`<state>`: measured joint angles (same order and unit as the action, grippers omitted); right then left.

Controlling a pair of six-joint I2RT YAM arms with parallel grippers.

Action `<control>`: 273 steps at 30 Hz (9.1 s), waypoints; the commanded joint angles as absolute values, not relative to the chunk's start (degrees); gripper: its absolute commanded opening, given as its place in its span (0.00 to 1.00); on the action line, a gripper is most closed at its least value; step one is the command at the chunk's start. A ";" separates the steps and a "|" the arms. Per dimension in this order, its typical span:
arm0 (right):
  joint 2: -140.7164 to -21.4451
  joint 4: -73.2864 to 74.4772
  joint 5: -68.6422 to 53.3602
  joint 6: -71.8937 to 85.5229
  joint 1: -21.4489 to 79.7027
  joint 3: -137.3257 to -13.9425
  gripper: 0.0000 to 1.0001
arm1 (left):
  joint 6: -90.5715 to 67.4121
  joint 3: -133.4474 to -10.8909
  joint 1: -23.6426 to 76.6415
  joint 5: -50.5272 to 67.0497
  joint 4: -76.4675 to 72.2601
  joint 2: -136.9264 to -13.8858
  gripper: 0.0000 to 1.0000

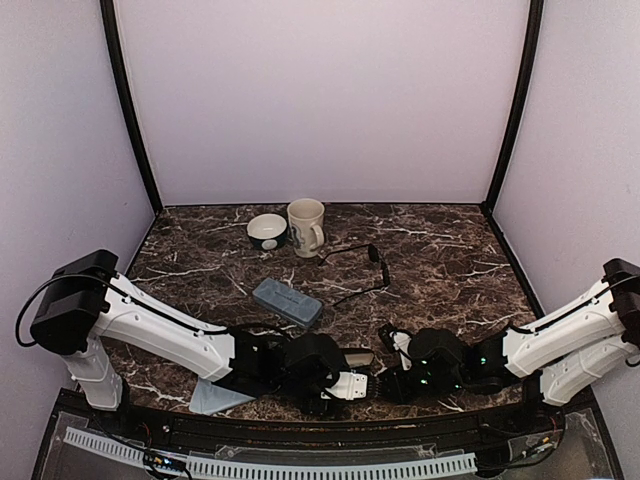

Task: Organize the sunglasses
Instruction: Place the sunglasses in the sunglasses case, then close the case with sunglasses at the center of the board.

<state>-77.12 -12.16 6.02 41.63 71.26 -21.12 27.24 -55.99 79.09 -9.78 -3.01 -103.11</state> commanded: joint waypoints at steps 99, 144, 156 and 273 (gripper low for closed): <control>-77.54 -5.96 7.41 36.89 71.92 -26.01 0.24 | 3.61 -46.05 57.14 20.76 3.95 -86.25 0.21; -72.26 -11.15 2.42 38.17 69.23 -24.44 0.38 | 9.93 -45.39 66.49 5.56 1.93 -85.35 0.19; -73.99 -16.29 -3.42 39.51 66.74 -22.78 0.50 | 10.11 -45.82 66.71 5.01 1.82 -85.51 0.18; -76.73 -30.20 -13.75 48.76 70.20 -17.23 0.44 | 12.89 -42.51 75.49 -18.92 -4.75 -83.85 0.12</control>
